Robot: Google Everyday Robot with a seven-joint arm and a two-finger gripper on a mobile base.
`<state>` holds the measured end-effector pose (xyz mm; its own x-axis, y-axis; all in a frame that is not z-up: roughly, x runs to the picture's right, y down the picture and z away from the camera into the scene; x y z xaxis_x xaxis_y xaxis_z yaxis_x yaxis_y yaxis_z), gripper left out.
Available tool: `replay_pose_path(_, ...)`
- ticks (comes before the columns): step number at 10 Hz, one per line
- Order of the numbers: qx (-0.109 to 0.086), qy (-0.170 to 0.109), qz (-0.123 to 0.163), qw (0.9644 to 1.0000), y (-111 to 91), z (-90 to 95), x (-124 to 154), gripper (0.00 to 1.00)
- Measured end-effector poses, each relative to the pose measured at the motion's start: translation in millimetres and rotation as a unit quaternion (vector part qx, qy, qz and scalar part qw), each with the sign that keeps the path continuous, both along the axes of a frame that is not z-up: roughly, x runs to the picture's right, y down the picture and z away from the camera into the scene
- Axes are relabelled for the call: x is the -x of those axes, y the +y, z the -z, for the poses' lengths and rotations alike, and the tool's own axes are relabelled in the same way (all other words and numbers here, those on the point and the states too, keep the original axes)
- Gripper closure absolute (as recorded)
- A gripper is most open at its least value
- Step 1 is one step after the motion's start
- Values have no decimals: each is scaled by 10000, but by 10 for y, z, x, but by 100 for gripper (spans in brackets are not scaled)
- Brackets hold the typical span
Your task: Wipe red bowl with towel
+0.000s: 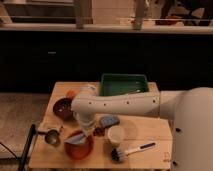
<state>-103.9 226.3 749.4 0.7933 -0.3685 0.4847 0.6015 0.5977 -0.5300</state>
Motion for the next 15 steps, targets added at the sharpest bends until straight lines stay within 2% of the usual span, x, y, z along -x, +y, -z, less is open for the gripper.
replay_pose_path(3,115,-411,305,9986,95,-59,426,91)
replay_pose_path(4,162,-510,372,9979,158,-39,468,91)
replay_pose_path(7,343,-853,523,9944,470,178,550,91)
replay_pose_path(10,496,-1019,665,9913,656,301,571,91)
replay_pose_path(12,502,-878,573,9932,694,353,426,91)
replay_pose_path(15,415,-509,277,9975,636,424,-94,91)
